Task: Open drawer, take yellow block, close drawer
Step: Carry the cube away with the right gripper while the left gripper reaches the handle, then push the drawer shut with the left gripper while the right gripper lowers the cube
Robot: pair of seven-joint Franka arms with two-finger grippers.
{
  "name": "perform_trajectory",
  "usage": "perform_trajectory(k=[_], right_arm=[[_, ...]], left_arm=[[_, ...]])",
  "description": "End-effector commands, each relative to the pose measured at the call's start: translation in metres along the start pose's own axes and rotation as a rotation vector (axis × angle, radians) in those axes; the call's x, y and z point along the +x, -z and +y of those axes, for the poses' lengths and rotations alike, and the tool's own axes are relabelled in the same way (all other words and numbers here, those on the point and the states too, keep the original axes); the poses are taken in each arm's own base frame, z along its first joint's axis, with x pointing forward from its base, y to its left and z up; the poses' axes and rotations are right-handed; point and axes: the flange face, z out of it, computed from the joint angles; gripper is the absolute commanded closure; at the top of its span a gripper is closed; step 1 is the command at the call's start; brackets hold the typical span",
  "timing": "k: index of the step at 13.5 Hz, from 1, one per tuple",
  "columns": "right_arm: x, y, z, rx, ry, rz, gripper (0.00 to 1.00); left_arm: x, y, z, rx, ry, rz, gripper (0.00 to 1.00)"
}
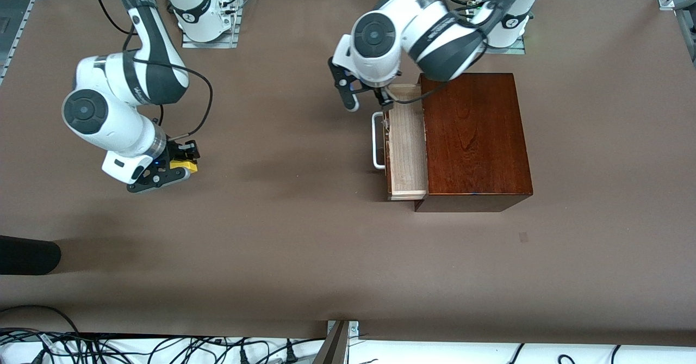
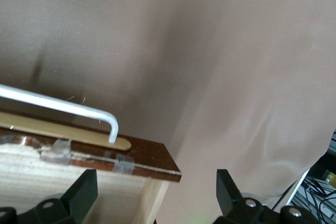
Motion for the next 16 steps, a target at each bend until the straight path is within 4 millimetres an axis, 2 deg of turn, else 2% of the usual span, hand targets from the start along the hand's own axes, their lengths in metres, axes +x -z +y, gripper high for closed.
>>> perform_trajectory(k=[1,4,6,9,12,16], right_arm=[[-0.022,-0.024,-0.001,0.013,-0.079,0.036,1.0],[-0.039,-0.073,0.01,0.005,-0.124,0.065,1.0],[-0.046,-0.099,0.01,0.004,-0.155,0.05,1.0],[-0.048,-0.118,0.009,0.003,-0.285,0.02,1.0],[-0.046,-0.134,0.008,-0.002,-0.291,0.023,1.0],[-0.049,-0.148,0.007,-0.008,-0.262,0.011,1.0]], left_arm=[[0.005,0.014,-0.036,0.017,-0.127,0.093,0.0],[0.031,-0.017,-0.057,0.064,-0.277,0.166,0.0],[0.04,-0.034,-0.073,0.139,-0.376,0.17,0.0],[0.051,-0.054,-0.073,0.252,-0.469,0.1,0.0],[0.041,-0.076,-0.079,0.242,-0.515,0.001,0.0],[0.02,-0.076,-0.096,0.258,-0.524,-0.133,0.0]])
